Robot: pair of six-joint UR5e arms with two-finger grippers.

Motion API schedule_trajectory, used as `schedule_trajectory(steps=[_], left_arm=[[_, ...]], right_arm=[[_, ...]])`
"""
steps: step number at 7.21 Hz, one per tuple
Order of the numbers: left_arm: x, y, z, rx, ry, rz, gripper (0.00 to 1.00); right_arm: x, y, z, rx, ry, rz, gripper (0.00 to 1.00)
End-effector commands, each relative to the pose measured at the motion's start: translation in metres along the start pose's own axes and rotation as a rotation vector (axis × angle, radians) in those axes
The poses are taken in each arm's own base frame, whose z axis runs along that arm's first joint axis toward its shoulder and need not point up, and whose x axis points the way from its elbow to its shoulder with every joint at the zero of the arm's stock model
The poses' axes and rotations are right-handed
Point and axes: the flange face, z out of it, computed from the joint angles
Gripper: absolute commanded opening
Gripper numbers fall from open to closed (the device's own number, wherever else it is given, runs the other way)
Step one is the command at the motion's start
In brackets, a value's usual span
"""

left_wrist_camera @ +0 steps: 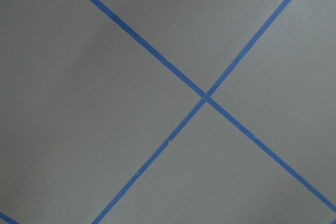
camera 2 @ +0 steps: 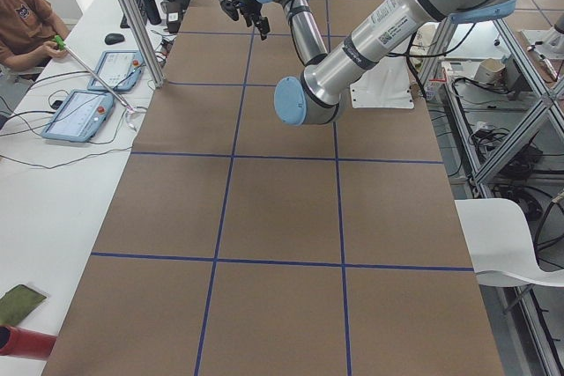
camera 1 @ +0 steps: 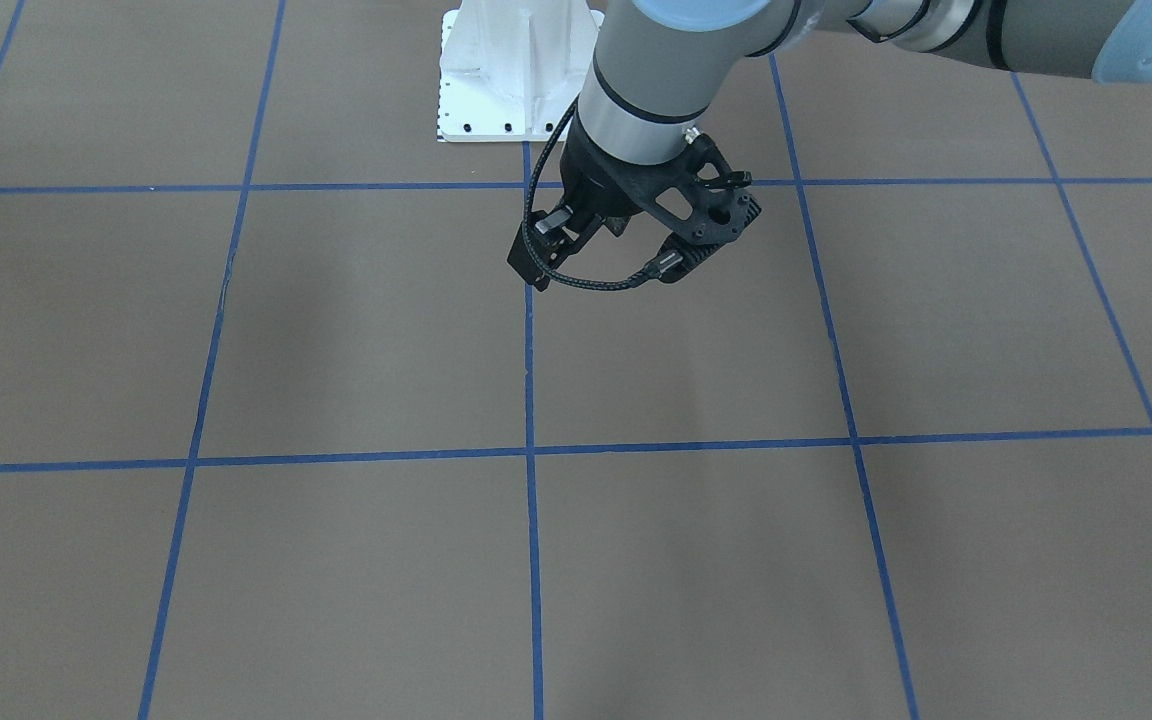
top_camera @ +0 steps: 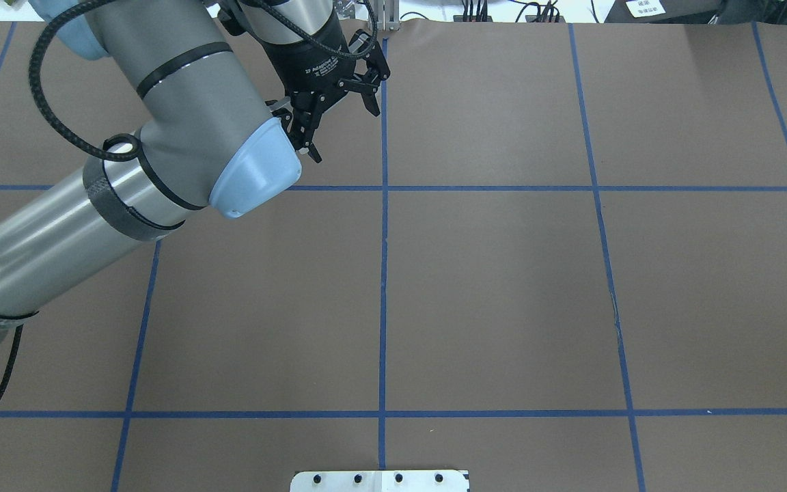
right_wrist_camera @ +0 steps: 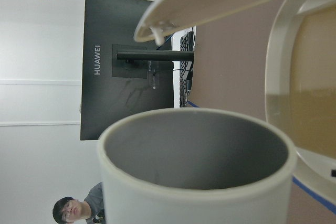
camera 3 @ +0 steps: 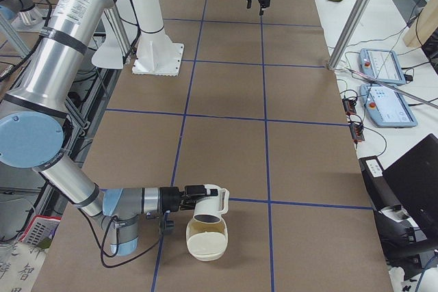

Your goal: Left arm hands cup to right arm to dump lemon

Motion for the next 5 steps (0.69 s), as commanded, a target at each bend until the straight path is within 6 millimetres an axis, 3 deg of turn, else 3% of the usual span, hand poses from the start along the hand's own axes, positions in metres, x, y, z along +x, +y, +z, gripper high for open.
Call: schedule_trajectory(steps=[1,3,5], left_arm=[[0.000,0.000,0.000,0.002,-0.003,-0.002,1.00],[0.001,0.001,-0.003,0.003,-0.001,-0.002,1.00],[0.004,0.005,-0.008,0.004,0.004,0.000,1.00]], right_arm=[[0.003,-0.008,-0.005,-0.034,-0.034,0.118,0.12],[0.007,0.000,0.010,-0.049,-0.048,0.209,0.12],[0.005,-0.002,0.012,-0.038,-0.070,0.311,0.12]])
